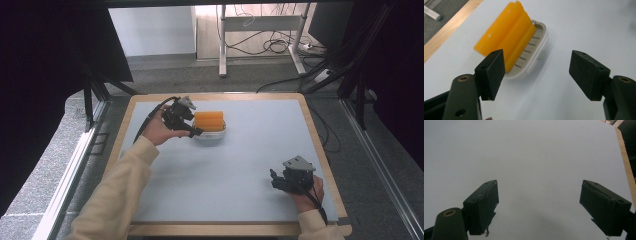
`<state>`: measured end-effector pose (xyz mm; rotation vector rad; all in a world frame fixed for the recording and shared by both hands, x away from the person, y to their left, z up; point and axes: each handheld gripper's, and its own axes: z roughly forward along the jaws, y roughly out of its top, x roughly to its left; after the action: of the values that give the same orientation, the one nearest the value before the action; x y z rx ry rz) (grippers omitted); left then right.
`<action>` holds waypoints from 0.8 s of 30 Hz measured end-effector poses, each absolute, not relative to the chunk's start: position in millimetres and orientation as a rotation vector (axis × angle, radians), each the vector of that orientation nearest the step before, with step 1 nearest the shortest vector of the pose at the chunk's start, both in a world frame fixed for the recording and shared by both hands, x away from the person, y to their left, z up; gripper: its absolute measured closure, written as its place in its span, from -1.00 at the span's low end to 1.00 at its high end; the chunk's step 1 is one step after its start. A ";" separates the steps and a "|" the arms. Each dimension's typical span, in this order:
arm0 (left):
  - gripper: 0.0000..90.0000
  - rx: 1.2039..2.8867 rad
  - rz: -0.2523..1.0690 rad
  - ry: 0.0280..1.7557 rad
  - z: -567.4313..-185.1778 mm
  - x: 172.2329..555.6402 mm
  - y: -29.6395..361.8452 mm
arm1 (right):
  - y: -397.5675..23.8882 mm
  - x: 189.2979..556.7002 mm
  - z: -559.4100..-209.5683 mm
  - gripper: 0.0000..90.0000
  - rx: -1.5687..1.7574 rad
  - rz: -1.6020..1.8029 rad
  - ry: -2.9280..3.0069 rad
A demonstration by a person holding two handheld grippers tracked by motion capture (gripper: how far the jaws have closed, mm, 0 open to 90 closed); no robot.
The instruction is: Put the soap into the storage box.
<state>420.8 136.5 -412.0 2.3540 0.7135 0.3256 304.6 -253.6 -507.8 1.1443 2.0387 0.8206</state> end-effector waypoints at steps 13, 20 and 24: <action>-0.42 2.251 0.344 0.888 -450.8 351.2 177.8 | -253.4 303.5 -507.2 -0.65 1.144 0.818 2.037; -0.49 2.205 0.335 0.942 -462.8 325.2 191.2 | -255.5 304.3 -507.5 -0.65 1.145 0.816 2.036; -0.56 2.214 0.347 0.957 -468.9 320.5 193.1 | -254.6 304.1 -507.5 -0.65 1.142 0.815 2.038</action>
<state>320.5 193.1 -468.9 2.2140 0.9573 0.3468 304.1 -254.6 -507.5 1.1422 2.0379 0.8150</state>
